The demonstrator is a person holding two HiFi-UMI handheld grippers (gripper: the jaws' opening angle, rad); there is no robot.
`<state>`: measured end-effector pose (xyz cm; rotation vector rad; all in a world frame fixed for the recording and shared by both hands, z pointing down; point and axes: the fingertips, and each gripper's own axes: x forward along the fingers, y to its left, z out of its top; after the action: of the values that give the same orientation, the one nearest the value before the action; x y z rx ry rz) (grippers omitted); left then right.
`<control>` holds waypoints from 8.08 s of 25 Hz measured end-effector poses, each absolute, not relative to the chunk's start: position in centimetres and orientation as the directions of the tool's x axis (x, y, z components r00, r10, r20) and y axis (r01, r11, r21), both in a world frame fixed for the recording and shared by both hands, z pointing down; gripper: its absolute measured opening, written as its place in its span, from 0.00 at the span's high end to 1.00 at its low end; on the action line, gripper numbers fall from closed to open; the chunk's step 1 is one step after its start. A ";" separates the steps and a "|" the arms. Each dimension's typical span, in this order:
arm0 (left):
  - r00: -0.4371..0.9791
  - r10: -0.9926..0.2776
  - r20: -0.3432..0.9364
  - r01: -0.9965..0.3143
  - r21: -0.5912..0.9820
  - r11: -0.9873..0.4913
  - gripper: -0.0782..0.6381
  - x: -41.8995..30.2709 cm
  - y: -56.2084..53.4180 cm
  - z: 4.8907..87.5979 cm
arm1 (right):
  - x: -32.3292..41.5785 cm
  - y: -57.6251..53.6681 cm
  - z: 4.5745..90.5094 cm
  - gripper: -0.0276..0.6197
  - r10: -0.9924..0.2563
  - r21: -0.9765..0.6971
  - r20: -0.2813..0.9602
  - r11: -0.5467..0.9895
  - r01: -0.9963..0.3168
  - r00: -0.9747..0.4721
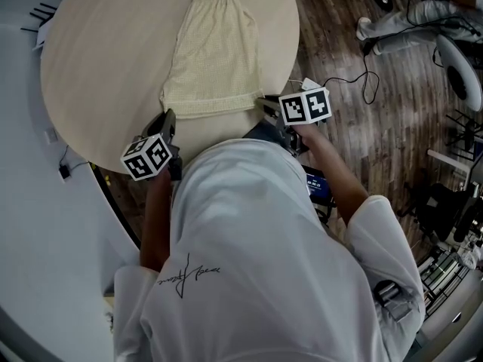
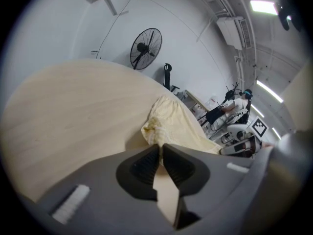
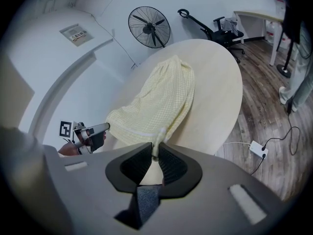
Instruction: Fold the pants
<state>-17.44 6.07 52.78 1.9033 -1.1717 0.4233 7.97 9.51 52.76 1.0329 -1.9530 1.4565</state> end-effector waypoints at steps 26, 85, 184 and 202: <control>0.552 -0.608 0.571 -0.807 0.547 -0.220 0.78 -17.4 4.8 49.1 | 7.9 8.1 48.0 0.89 -0.270 -0.524 0.730 0.367 -0.768 -0.627; 0.516 -0.652 0.555 -0.837 0.487 -0.248 0.78 -13.1 -10.0 44.8 | 12.4 -5.8 45.4 0.89 -0.330 -0.732 0.542 0.265 -0.627 -0.772; 0.595 -0.733 0.329 -0.630 0.757 -0.172 0.72 -10.8 -24.5 48.3 | 15.1 -18.9 48.6 0.58 -0.810 -0.373 0.525 0.057 -0.926 -0.262; 0.558 -0.750 0.354 -0.758 0.584 -0.289 0.73 -12.5 -22.4 44.1 | 12.7 -18.0 44.7 0.74 -0.830 -0.285 0.491 0.133 -0.949 -0.264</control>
<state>-12.49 -22.42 44.10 2.0622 -1.2071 0.0139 12.66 -18.04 44.73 1.7575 -2.1925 0.8165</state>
